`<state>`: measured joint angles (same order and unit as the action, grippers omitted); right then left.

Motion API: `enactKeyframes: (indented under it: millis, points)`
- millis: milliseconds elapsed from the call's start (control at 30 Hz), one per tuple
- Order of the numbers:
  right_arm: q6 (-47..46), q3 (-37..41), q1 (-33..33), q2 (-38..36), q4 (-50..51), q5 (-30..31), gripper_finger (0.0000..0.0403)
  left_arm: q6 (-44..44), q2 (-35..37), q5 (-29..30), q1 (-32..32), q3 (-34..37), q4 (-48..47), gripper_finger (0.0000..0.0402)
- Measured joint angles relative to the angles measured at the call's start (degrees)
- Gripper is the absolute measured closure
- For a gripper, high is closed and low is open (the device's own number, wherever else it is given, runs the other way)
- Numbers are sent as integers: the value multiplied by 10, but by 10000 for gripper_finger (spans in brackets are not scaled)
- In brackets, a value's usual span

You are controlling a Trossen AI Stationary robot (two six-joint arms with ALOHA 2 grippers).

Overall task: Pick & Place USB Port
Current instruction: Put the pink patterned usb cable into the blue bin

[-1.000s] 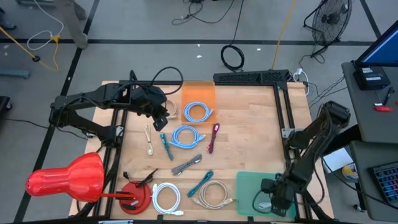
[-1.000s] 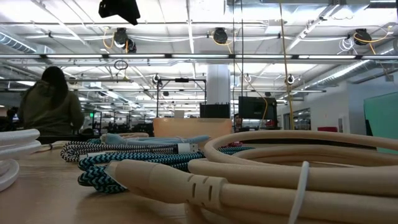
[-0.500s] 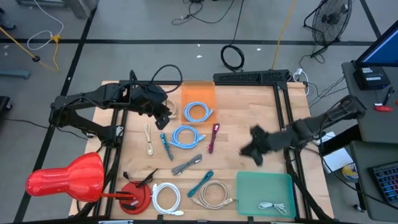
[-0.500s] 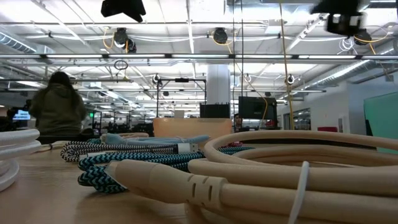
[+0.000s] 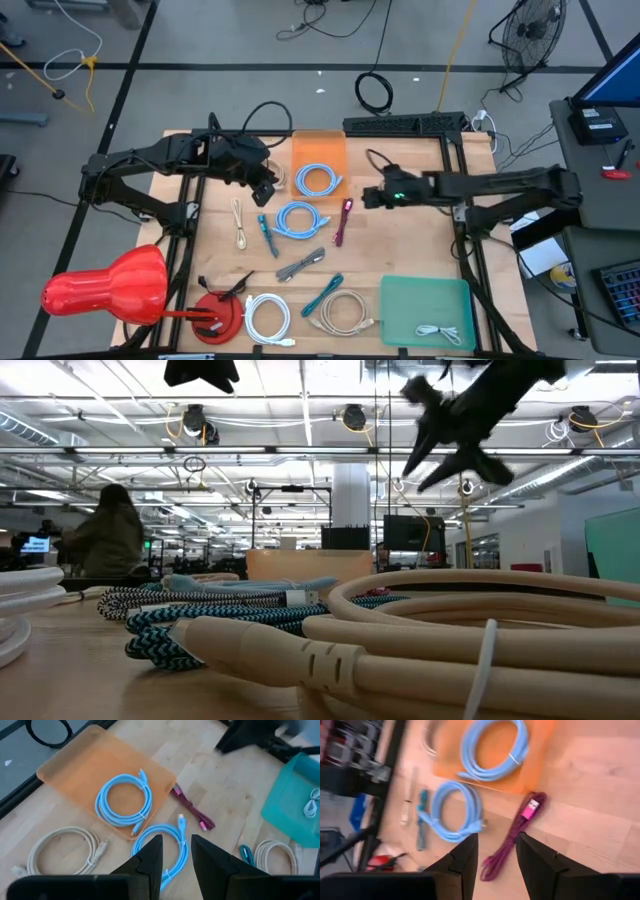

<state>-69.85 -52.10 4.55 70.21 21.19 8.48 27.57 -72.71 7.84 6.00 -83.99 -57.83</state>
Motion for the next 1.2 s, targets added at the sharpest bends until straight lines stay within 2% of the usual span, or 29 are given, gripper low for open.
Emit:
enactKeyframes:
  millis: [233,433,533,700,867,1000,1100,1200]
  points:
    - [19,-4,42,122,-63,-162,283,-5,0,6,-4,0,21,298]
    - [75,-50,40,182,-19,-204,300,-5,0,17,-13,0,20,298]
    - [145,-98,33,213,-7,-191,305,-5,0,17,-21,0,20,298]
    - [338,-203,10,251,-1,-158,306,-8,0,18,-24,0,19,298]
    - [483,-274,-3,269,130,-161,306,-8,0,16,-24,0,9,298]
    - [615,-280,-25,269,179,-158,306,-9,0,16,-29,0,1,298]
    - [615,-280,-30,270,200,-139,306,-15,0,16,-33,0,1,298]
    - [508,-280,-16,278,218,-118,306,-16,0,16,-35,0,1,298]
